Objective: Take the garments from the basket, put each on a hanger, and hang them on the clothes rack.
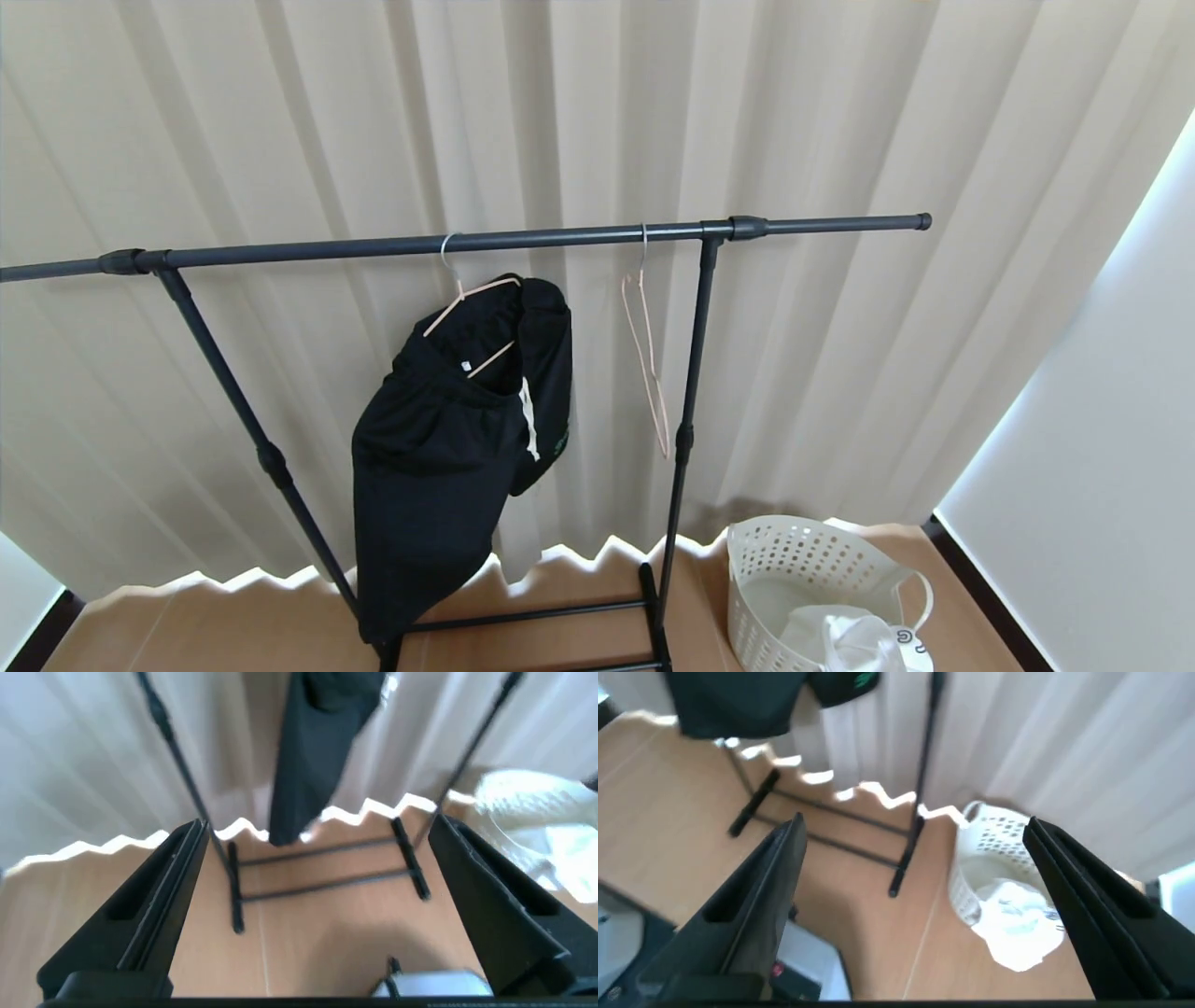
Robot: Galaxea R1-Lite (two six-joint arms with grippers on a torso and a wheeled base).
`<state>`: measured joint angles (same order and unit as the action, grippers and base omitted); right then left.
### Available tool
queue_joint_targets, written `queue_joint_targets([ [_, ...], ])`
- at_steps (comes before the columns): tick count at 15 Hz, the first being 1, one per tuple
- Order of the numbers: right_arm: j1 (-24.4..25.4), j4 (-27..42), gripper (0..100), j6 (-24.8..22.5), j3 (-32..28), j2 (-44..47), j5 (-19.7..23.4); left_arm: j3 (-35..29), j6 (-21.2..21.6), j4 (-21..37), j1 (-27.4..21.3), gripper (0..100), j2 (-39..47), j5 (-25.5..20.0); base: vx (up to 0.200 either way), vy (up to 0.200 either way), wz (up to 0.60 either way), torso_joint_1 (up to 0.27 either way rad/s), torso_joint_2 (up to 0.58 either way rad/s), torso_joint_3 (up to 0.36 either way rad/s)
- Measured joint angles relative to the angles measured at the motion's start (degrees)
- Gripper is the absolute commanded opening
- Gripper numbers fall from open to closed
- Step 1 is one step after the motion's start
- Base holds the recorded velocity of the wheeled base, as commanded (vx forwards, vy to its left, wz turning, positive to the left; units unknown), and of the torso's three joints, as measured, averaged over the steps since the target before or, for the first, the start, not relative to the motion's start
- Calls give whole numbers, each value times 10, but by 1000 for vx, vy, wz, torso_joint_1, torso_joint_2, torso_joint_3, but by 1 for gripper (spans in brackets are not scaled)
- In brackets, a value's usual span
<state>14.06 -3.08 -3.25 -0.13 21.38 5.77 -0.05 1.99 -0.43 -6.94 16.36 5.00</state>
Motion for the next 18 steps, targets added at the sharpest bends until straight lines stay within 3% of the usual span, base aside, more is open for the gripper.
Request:
queue_joint_targets([
  [3,-77,35,100,0,0,-109,-33,0,11,0,67,100,-54,0,0,0,0,0,0,0],
  [6,-122,31,100,0,0,-177,-19,0,3,2,103,100,-93,-2,0,0,0,0,0,0],
  [14,-135,28,100,10,1,-213,-17,0,6,3,113,100,-113,-19,0,0,0,0,0,0],
  [18,-135,28,100,11,1,-213,-17,0,-27,1,110,100,-115,-37,0,0,0,0,0,0],
])
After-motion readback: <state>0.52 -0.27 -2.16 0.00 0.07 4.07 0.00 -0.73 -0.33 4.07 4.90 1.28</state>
